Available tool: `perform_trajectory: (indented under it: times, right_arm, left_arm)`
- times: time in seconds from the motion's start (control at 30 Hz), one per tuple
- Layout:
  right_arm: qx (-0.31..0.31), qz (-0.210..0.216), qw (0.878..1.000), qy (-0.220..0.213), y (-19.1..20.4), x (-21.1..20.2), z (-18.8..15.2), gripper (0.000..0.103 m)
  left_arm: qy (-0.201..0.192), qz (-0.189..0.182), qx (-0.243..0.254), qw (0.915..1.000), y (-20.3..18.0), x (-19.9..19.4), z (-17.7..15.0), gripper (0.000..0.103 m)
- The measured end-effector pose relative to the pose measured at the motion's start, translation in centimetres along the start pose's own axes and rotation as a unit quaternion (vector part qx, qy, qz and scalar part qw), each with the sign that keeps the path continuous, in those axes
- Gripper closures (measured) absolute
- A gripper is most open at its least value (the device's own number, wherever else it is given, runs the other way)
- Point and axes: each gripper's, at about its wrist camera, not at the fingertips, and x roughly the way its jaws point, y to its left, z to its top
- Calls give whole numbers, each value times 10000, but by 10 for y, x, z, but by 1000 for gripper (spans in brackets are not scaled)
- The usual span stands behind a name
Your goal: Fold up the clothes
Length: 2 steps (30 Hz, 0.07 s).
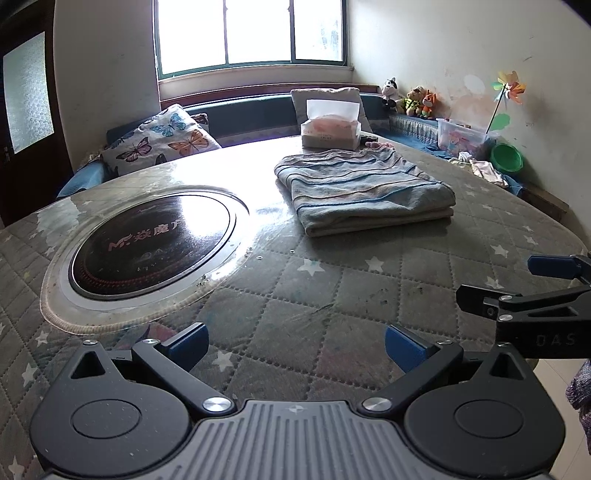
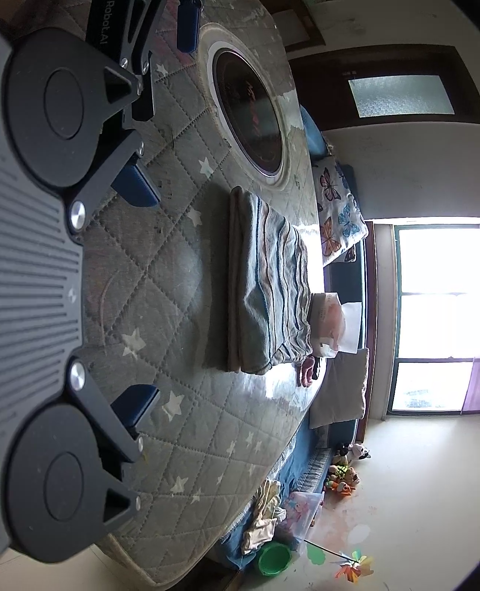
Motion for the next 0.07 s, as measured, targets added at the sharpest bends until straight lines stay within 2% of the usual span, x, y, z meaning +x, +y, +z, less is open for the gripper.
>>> perform_trajectory:
  times: [0.07]
  right_arm:
    - [0, 0, 10000, -13, 0, -1, 0, 0]
  left_arm:
    - [-21, 16, 24, 10000, -1, -2, -1, 0]
